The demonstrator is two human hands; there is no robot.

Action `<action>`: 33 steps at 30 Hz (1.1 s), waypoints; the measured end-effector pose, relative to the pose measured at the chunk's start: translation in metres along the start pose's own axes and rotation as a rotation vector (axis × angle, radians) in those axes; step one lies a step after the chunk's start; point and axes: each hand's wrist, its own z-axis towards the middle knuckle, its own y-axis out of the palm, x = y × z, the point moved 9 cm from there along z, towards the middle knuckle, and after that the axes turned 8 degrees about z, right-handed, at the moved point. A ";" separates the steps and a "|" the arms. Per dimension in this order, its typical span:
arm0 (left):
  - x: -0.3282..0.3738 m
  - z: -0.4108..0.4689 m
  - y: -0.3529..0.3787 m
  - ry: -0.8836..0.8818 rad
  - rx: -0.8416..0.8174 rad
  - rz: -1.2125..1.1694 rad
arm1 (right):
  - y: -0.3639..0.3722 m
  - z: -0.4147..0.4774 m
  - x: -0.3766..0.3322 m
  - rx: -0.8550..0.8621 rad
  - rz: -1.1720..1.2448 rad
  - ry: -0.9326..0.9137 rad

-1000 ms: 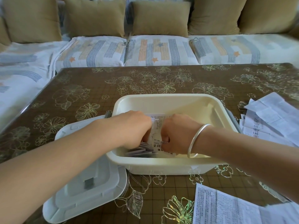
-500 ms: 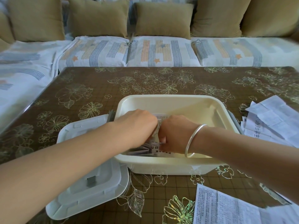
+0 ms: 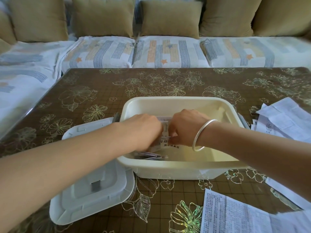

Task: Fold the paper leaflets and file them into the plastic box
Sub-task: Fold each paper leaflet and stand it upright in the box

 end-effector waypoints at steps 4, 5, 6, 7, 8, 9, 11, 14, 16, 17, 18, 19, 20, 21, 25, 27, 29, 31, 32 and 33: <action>0.004 0.002 0.003 0.021 0.017 0.007 | 0.008 0.003 -0.014 -0.014 -0.025 -0.022; 0.004 0.001 0.005 0.021 0.000 -0.005 | 0.011 0.004 -0.018 -0.007 -0.041 -0.024; 0.003 0.000 0.006 0.016 -0.020 -0.005 | 0.014 0.006 -0.021 -0.005 -0.040 -0.019; 0.003 -0.001 0.006 0.011 -0.033 0.016 | 0.017 0.008 -0.022 -0.014 -0.024 -0.006; 0.004 -0.003 0.002 0.012 -0.022 0.061 | 0.018 0.010 -0.022 -0.017 0.001 0.005; 0.006 -0.003 -0.001 0.018 0.007 0.125 | 0.019 0.011 -0.021 -0.021 0.029 0.019; 0.008 -0.002 -0.010 0.030 0.065 0.281 | 0.022 0.012 -0.019 -0.039 0.069 0.038; 0.006 -0.006 -0.027 0.083 0.114 0.441 | 0.028 0.014 -0.023 -0.092 0.145 0.016; -0.003 -0.011 -0.040 0.073 0.114 0.406 | 0.035 0.013 -0.025 -0.154 0.245 0.021; -0.008 -0.013 -0.044 0.060 0.095 0.368 | 0.036 0.012 -0.025 -0.175 0.293 0.029; -0.010 -0.015 -0.044 0.055 0.072 0.333 | 0.036 0.012 -0.026 -0.191 0.324 0.037; -0.010 -0.015 -0.042 0.058 0.047 0.300 | 0.035 0.012 -0.026 -0.201 0.344 0.044; -0.011 -0.016 -0.038 0.058 0.021 0.266 | 0.034 0.012 -0.025 -0.208 0.361 0.052; -0.010 -0.016 -0.033 0.055 -0.007 0.242 | 0.032 0.012 -0.024 -0.213 0.383 0.062; -0.011 -0.017 -0.019 0.028 -0.042 0.256 | 0.031 0.006 -0.020 -0.299 0.640 0.125; -0.008 -0.018 -0.016 0.020 -0.047 0.258 | 0.028 0.003 -0.014 -0.293 0.727 0.166; -0.006 -0.018 -0.015 0.025 -0.049 0.224 | 0.021 0.003 -0.002 -0.246 0.741 0.206; -0.005 -0.016 -0.015 0.040 -0.048 0.180 | 0.016 0.003 0.008 -0.199 0.754 0.236; -0.005 -0.016 -0.016 0.041 -0.043 0.152 | 0.016 0.002 0.012 -0.196 0.783 0.252; -0.006 -0.016 -0.017 0.044 -0.036 0.128 | 0.018 0.000 0.013 -0.211 0.819 0.267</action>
